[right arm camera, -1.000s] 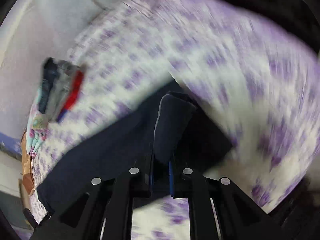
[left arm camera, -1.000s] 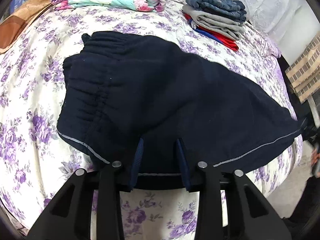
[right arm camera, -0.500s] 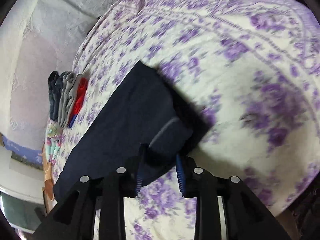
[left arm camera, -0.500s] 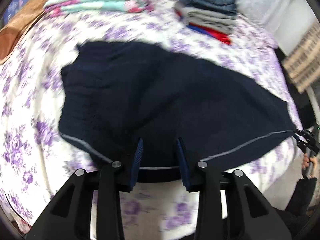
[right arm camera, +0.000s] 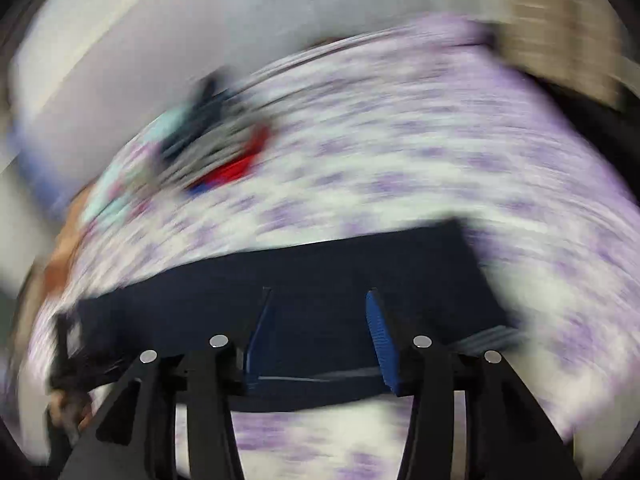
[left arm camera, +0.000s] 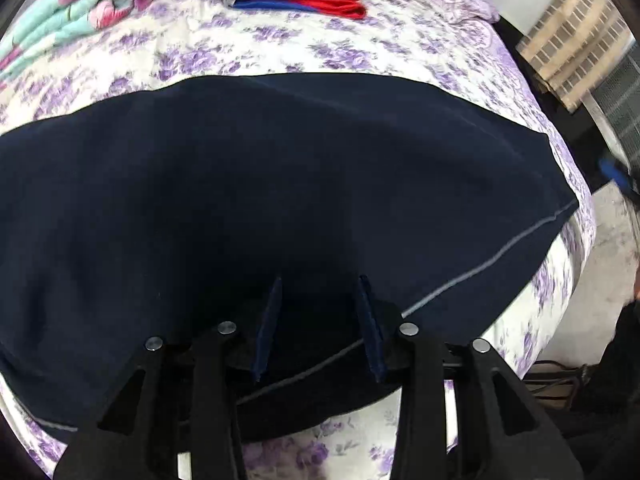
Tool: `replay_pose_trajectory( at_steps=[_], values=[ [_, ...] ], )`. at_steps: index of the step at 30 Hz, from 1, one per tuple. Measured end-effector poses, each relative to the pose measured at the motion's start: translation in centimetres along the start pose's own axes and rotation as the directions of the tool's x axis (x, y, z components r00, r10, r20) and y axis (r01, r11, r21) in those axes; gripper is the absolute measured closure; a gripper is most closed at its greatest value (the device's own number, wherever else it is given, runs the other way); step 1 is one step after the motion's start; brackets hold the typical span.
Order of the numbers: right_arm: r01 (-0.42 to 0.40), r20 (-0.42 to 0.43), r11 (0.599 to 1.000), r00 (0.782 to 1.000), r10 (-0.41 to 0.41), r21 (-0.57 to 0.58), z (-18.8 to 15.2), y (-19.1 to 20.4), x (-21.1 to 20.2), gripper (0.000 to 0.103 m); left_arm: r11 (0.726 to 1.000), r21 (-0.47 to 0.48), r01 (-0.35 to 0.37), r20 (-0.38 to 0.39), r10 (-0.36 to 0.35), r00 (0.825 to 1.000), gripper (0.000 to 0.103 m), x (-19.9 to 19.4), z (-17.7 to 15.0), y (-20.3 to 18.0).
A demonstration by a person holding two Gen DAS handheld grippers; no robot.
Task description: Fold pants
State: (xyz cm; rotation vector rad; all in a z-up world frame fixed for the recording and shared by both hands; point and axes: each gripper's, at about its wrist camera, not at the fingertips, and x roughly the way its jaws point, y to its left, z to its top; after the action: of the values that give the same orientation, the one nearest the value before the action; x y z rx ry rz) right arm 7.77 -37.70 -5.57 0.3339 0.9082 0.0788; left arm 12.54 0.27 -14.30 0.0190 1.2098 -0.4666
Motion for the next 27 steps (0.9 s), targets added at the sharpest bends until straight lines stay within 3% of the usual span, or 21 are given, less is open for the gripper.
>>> replay_pose_trajectory(
  at_steps=[1, 4, 5, 6, 10, 13, 15, 16, 17, 18, 19, 20, 21, 23, 25, 27],
  values=[
    [-0.089, -0.070, 0.994, 0.994, 0.084, -0.068, 1.1, 3.0, 2.4, 0.056, 1.000, -0.008, 0.005, -0.004, -0.005, 1.000, 0.067, -0.1, -0.5, 0.1],
    [-0.240, -0.222, 0.930, 0.958, 0.180, -0.279, 3.7, 11.3, 8.5, 0.055, 0.999, -0.033, -0.001, 0.015, 0.002, 1.000, 0.073, -0.3, -2.2, 0.3],
    [-0.298, -0.284, 0.891, 0.937, 0.204, -0.342, 4.3, 13.8, 10.6, 0.054, 0.999, -0.037, -0.011, 0.028, 0.012, 1.000, 0.074, -0.4, -2.7, 0.2],
    [-0.366, -0.372, 0.844, 0.902, 0.218, -0.393, 5.1, 16.5, 13.4, 0.050, 0.999, -0.043, -0.016, 0.036, 0.018, 0.999, 0.075, -0.6, -3.0, 0.2],
    [-0.412, -0.528, 0.760, 0.842, 0.108, -0.502, 6.8, 21.5, 20.8, 0.050, 0.999, -0.053, -0.008, 0.042, 0.010, 0.999, 0.076, -0.8, -3.6, 0.3],
    [-0.413, -0.586, 0.756, 0.809, 0.049, -0.507, 6.9, 22.0, 23.5, 0.050, 0.997, -0.071, 0.024, 0.039, -0.021, 0.999, 0.077, -0.9, -3.8, 1.0],
    [-0.449, -0.638, 0.761, 0.767, 0.060, -0.468, 6.6, 21.7, 24.6, 0.050, 0.996, -0.079, 0.043, 0.029, -0.041, 0.999, 0.079, -1.0, -3.5, 1.4],
    [-0.480, -0.673, 0.755, 0.737, 0.069, -0.448, 5.9, 21.5, 24.8, 0.049, 0.995, -0.083, 0.051, 0.022, -0.050, 0.999, 0.080, -1.0, -3.4, 1.7],
    [-0.494, -0.681, 0.744, 0.729, 0.072, -0.450, 5.3, 21.4, 24.6, 0.048, 0.994, -0.090, 0.061, 0.012, -0.060, 0.998, 0.082, -1.2, -3.2, 2.1],
    [-0.497, -0.663, 0.723, 0.745, 0.072, -0.480, 4.3, 21.3, 23.6, 0.052, 0.992, -0.098, 0.075, -0.003, -0.076, 0.997, 0.085, -1.3, -2.9, 2.4],
    [-0.488, -0.639, 0.711, 0.766, 0.070, -0.507, 3.7, 21.4, 22.8, 0.066, 0.991, -0.107, 0.080, -0.018, -0.083, 0.996, 0.087, -1.5, -2.5, 2.8],
    [-0.469, -0.608, 0.701, 0.791, 0.063, -0.538, 3.0, 21.4, 21.7, 0.071, 0.991, -0.115, 0.074, -0.025, -0.077, 0.997, 0.089, -1.8, -1.9, 3.0],
    [-0.438, -0.571, 0.698, 0.820, 0.052, -0.566, 2.2, 21.3, 20.3, 0.084, 0.991, -0.117, 0.065, -0.022, -0.068, 0.997, 0.089, -2.1, -1.5, 3.2],
    [-0.393, -0.513, 0.699, 0.857, 0.044, -0.598, 1.3, 21.3, 18.5, 0.090, 0.992, -0.116, 0.055, 0.015, -0.054, 0.998, 0.090, -3.5, -0.4, 3.3],
    [-0.382, -0.479, 0.677, 0.877, 0.049, -0.629, -0.1, 22.0, 16.8, 0.090, 0.991, -0.105, 0.088, 0.066, -0.081, 0.994, 0.090, -5.0, 0.6, 3.0],
    [-0.407, -0.501, 0.660, 0.864, 0.054, -0.631, -1.7, 22.1, 16.4, 0.090, 0.985, -0.100, 0.141, 0.130, -0.127, 0.983, 0.089, -6.4, 2.2, 2.5]
  ],
)
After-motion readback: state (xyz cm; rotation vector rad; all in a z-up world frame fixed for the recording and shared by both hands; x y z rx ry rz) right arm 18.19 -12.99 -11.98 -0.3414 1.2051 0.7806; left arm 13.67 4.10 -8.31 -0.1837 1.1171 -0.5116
